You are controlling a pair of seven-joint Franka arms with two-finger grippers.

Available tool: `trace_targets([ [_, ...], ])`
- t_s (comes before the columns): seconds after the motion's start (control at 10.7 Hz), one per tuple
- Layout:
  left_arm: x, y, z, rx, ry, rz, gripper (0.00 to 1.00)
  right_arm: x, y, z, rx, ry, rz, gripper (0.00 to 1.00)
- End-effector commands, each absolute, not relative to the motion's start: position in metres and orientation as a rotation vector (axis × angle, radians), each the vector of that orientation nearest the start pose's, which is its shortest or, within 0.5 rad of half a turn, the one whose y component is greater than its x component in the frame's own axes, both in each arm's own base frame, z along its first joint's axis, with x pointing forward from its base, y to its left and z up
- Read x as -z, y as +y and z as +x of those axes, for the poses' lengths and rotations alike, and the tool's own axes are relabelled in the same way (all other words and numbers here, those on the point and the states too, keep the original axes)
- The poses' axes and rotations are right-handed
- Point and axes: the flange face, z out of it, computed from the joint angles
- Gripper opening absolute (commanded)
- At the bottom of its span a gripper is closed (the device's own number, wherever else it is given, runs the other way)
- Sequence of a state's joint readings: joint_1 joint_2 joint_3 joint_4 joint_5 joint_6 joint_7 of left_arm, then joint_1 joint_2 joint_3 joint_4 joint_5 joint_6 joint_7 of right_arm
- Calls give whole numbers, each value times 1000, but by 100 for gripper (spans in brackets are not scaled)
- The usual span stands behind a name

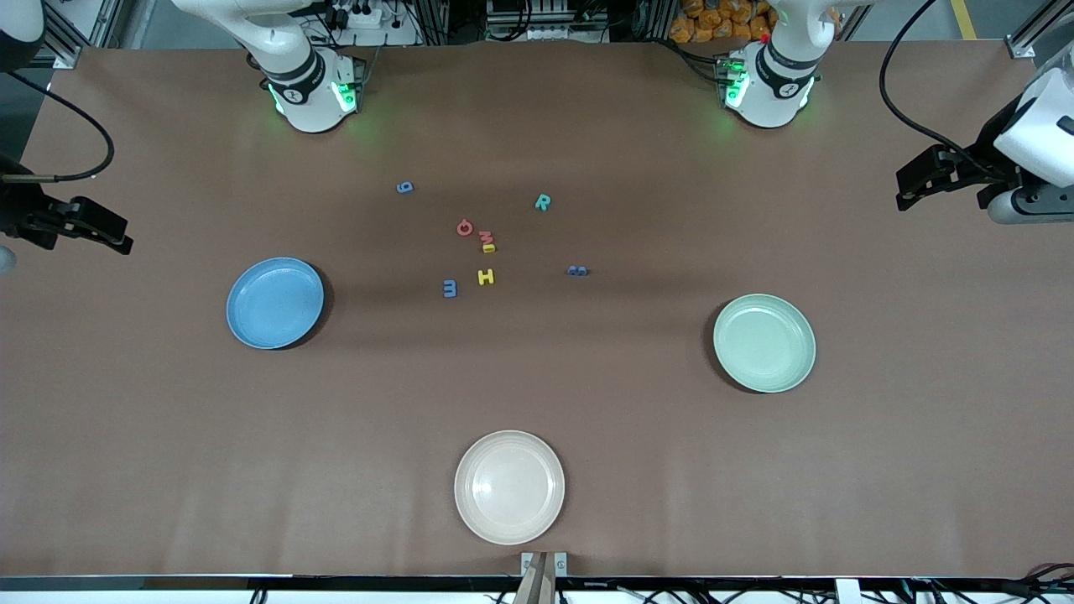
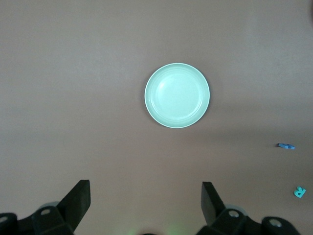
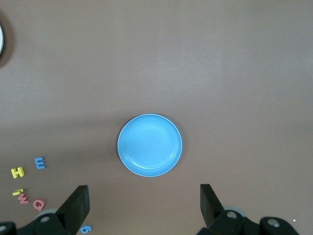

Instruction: Sort upper and lower case letters into plates

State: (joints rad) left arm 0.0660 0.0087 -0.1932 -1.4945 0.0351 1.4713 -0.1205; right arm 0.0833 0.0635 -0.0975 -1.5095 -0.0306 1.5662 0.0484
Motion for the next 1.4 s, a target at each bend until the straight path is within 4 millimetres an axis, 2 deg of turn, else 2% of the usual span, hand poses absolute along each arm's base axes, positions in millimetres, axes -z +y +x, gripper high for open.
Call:
trace_targets([
  [0.0, -654, -63, 542, -42, 28, -3122, 100, -619, -8, 577, 0, 107, -3179, 100],
  [0.37, -653, -65, 542, -44, 33, -3120, 100, -619, -12, 576, -11, 100, -3182, 100],
  [0.56, -650, -66, 543, -54, 36, -3121, 100, -612, -15, 570, -38, 81, -3187, 100],
  [0.75, -644, -66, 545, -73, 36, -3121, 100, -612, -33, 560, -63, -53, -3182, 100],
  [0.93, -638, -65, 548, -89, 17, -3117, 100, -609, -24, 565, -64, -15, -3183, 100],
  [1.03, -628, -59, 553, -121, 8, -3120, 100, -592, -22, 573, -113, -15, -3174, 100],
  [1.12, -624, -71, 551, -134, 5, -3114, 100, -585, -17, 574, -147, -20, -3174, 100],
  [1.21, -619, -77, 549, -147, -72, -3111, 100, -573, 1, 573, -240, -65, -3167, 100],
  [1.31, -617, -93, 547, -152, -165, -3102, 100, -551, 18, 575, -347, -108, -3161, 100],
])
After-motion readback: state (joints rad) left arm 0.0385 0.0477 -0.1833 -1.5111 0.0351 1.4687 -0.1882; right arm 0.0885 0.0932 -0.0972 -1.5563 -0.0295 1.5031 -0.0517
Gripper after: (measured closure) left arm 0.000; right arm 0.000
